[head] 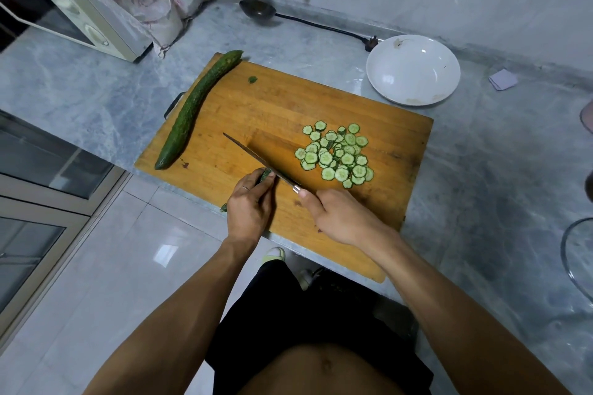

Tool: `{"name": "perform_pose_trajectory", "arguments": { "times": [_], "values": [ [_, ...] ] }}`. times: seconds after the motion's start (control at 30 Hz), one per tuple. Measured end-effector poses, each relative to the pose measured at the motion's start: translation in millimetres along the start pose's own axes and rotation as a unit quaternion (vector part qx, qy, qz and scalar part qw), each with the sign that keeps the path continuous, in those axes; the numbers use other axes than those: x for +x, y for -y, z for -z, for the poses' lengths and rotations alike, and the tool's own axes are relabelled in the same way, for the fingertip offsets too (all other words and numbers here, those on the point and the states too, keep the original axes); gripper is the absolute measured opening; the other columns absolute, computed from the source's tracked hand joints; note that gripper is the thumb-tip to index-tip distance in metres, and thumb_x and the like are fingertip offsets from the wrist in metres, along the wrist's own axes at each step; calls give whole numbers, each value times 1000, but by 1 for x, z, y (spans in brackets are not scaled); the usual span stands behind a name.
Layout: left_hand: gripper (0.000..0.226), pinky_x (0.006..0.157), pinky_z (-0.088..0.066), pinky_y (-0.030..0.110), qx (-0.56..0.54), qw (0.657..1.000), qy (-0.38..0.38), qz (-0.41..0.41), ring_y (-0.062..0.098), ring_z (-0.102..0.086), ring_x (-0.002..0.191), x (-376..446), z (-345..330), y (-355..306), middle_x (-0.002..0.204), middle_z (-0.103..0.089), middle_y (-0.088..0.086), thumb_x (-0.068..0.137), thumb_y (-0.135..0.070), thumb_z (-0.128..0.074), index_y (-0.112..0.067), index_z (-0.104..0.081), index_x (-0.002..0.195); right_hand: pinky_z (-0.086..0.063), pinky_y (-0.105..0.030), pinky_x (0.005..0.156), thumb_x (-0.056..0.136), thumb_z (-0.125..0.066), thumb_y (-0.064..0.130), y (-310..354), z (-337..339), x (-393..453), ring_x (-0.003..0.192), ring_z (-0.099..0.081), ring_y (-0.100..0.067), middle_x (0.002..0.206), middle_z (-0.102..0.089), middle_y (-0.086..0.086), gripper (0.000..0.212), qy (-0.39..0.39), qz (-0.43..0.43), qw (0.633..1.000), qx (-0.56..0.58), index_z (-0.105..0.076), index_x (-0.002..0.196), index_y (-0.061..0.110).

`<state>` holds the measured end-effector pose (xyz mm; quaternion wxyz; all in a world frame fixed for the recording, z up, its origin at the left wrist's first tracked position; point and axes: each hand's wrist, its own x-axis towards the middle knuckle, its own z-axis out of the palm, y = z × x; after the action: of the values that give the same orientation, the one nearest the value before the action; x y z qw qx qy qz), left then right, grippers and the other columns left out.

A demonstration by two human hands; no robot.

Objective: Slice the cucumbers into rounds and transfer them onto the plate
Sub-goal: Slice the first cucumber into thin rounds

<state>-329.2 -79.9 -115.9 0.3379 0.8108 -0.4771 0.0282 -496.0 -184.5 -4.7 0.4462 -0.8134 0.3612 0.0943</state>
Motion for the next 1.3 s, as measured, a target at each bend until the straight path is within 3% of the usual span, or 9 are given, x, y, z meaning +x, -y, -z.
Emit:
{"name": "perform_pose_trajectory", "arguments": {
  "times": [0.1, 0.2, 0.3, 0.43, 0.53, 0.8, 1.0, 1.2, 1.3],
  "values": [
    [19, 88, -51, 32, -9, 1000, 7, 17, 32, -66, 102, 0, 0, 0, 114, -70, 17, 89, -10, -67, -6, -76, 105, -40, -38, 57, 102, -28, 57, -1, 2, -2, 59, -48, -17, 66, -48, -1, 56, -8, 9, 1000, 7, -44, 66, 17],
    [19, 88, -53, 33, -16, 999, 18, 22, 31, -66, 104, -1, 1, 3, 116, -69, 16, 89, -9, -68, -6, -76, 105, -45, -48, 60, 102, -28, 57, -1, 5, -9, 59, -50, -21, 64, -46, -1, 57, -10, 19, 1000, 12, -41, 64, 16],
    [18, 90, -53, 33, -23, 999, 24, 26, 30, -65, 106, 0, 1, 5, 118, -69, 14, 89, -10, -67, -7, -76, 105, -50, -53, 66, 100, -25, 61, 1, 7, -20, 69, -60, -28, 68, -50, -4, 60, -17, 21, 1000, 10, -43, 66, 15],
    [29, 88, -54, 36, -30, 999, 30, 24, 29, -65, 106, -1, 2, 5, 117, -69, 12, 94, -23, -54, -7, -77, 103, -54, -54, 69, 99, -23, 62, 2, 8, -29, 75, -63, -30, 77, -59, -8, 64, -22, 27, 999, -3, -51, 70, 12],
    [31, 91, -52, 30, -33, 999, 28, 17, 28, -65, 106, 0, 4, 3, 117, -69, 12, 94, -24, -52, -7, -77, 103, -53, -55, 71, 100, -23, 61, 4, 9, -30, 77, -63, -33, 78, -62, -13, 68, -24, 29, 999, -7, -54, 74, 7],
    [27, 90, -53, 33, -34, 999, 32, 12, 27, -65, 106, 0, 2, 5, 120, -69, 11, 94, -22, -56, -8, -76, 107, -50, -49, 66, 102, -23, 57, 8, 14, -26, 71, -59, -28, 74, -55, -8, 60, -12, 30, 999, -40, -47, 69, 13],
    [21, 91, -53, 33, -28, 999, 20, 4, 28, -65, 106, 0, 0, 8, 119, -69, 12, 92, -13, -61, -6, -76, 105, -53, -49, 65, 101, -23, 59, 10, 9, -22, 71, -61, -28, 76, -59, -8, 63, -17, 24, 999, -29, -52, 72, 11],
    [19, 82, -53, 31, -18, 1000, -3, -18, 30, -66, 99, 1, -1, 4, 113, -71, 13, 90, -10, -60, -3, -76, 96, -43, -40, 57, 103, -23, 56, 17, 0, 1, 59, -49, -22, 66, -50, -6, 62, -1, 15, 999, -32, -46, 66, 10],
    [19, 83, -54, 32, -19, 1000, 0, -11, 30, -66, 100, -1, 0, 5, 114, -70, 14, 91, -12, -61, -4, -76, 99, -51, -42, 63, 102, -23, 58, 10, -7, 7, 63, -54, -21, 71, -55, -5, 63, -7, 11, 1000, -20, -53, 72, 11]
  ]
}}
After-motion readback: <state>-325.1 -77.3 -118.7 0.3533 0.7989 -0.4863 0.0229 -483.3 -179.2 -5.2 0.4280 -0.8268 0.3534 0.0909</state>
